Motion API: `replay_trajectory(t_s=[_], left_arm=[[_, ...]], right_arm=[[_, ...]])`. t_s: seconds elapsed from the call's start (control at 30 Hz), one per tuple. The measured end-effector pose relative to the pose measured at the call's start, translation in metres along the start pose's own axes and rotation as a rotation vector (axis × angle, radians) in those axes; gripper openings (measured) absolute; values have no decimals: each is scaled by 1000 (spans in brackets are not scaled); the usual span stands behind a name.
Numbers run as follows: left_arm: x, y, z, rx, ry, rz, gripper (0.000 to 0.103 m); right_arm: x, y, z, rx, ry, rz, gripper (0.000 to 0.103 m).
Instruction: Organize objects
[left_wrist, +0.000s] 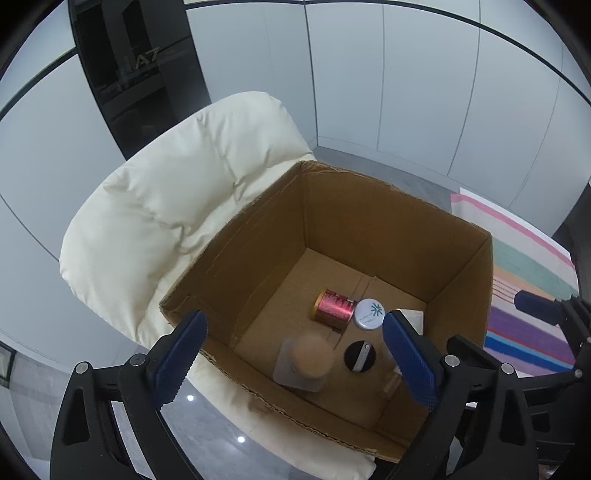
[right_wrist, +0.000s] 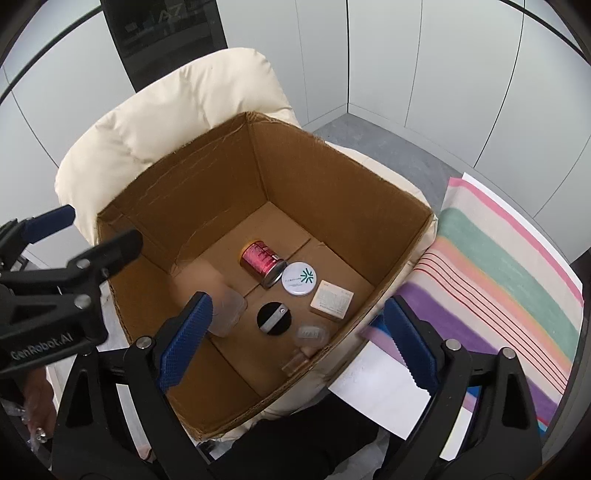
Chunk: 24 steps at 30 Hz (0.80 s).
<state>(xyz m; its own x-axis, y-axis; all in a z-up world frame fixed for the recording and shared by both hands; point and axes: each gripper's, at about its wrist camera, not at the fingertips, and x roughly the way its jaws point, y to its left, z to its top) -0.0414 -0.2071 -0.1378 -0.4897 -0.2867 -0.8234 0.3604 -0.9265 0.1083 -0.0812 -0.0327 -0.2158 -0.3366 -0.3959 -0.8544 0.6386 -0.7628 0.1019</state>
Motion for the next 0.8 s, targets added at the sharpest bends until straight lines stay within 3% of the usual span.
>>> replay_trajectory(t_s=[0.37, 0.47, 0.67, 0.73, 0.8], left_arm=[[-3, -4, -1, 6, 25, -17, 97], [-9, -10, 2, 27, 71, -23, 97], [-63, -50, 10, 186, 34, -78, 99], [-84, -64, 12, 221, 63, -126, 99], [-99, -74, 16, 229, 119, -128, 99]], right_arm=[[-11, -12, -6, 56, 17, -48, 96], [-25, -22, -11, 116, 30, -51, 96], [-80, -54, -28, 286, 82, -170, 96], [-117, -60, -38, 327, 21, -201, 96], [-151, -65, -47, 371, -18, -257, 96]])
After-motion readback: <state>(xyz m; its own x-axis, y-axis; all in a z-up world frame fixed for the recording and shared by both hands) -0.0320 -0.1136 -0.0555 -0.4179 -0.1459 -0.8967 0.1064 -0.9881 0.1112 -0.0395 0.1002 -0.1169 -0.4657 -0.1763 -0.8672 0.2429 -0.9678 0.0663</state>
